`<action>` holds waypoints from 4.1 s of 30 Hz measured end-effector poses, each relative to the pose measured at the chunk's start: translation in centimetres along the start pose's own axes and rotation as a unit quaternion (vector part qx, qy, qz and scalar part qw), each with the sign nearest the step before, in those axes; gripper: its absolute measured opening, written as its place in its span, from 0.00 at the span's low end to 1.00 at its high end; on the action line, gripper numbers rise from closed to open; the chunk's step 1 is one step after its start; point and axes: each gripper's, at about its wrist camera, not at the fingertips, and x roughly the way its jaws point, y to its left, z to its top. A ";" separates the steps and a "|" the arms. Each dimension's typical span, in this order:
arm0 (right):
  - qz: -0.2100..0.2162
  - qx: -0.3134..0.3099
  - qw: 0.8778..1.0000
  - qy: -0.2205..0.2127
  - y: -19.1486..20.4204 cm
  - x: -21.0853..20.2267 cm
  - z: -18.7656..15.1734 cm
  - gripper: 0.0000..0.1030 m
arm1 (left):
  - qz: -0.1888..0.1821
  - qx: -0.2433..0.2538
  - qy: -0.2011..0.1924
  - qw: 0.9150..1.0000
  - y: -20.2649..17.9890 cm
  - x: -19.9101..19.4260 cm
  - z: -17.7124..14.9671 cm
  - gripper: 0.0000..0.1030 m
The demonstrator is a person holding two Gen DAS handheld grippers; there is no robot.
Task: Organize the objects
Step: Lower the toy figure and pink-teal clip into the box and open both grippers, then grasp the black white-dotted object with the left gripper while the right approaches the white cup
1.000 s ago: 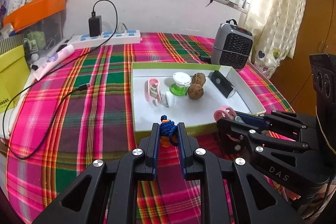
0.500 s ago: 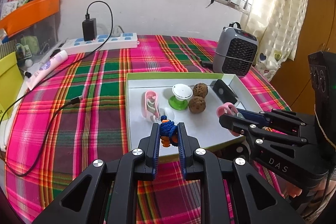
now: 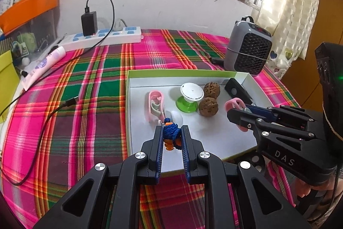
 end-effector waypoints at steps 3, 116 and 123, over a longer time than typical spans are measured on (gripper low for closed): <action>-0.004 0.004 1.000 0.003 -0.5 0.5 0.2 0.18 | 0.001 0.000 0.005 1.000 0.0 0.6 0.1 0.14; -0.038 0.047 0.997 -0.040 -3.9 -7.5 -7.2 0.38 | -0.102 0.031 0.027 0.994 -6.8 -2.5 -5.2 0.41; -0.040 0.057 0.997 -0.039 -4.8 -7.6 -7.6 0.38 | -0.108 0.033 0.045 0.993 -7.9 -1.0 -5.4 0.42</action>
